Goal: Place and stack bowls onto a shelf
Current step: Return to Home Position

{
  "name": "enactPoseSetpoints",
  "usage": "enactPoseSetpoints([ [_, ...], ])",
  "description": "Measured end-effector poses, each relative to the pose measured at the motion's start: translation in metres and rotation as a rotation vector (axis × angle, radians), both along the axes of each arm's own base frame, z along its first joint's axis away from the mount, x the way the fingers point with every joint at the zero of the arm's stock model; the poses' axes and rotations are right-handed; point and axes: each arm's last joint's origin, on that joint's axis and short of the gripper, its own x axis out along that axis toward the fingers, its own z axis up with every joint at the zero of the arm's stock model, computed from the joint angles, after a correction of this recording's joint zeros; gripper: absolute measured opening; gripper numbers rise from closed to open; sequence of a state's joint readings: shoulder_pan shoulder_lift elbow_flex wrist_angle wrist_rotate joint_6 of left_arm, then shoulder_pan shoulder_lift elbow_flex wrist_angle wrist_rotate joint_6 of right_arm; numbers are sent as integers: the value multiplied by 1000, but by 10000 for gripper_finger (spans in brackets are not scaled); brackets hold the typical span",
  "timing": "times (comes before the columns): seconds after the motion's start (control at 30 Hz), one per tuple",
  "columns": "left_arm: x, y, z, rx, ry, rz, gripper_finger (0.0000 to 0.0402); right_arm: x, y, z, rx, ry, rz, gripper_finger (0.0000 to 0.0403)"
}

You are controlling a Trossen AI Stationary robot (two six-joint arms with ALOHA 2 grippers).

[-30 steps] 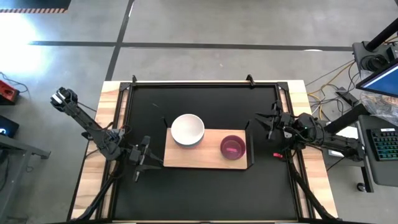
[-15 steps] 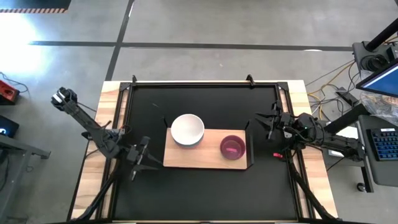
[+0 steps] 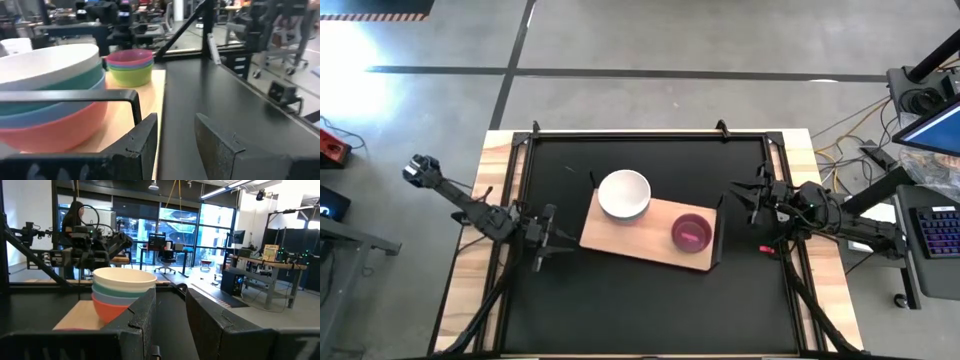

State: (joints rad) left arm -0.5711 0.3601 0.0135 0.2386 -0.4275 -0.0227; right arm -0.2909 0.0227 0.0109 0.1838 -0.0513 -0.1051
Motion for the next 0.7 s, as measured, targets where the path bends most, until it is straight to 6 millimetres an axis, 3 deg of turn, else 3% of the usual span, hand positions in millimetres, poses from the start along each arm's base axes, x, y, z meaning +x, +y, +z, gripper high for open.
enactPoseSetpoints([
  [0.7, -6, 35, 7, 4, -95, 241, 113, 0, 0, 0, 0, 1, 0, 98],
])
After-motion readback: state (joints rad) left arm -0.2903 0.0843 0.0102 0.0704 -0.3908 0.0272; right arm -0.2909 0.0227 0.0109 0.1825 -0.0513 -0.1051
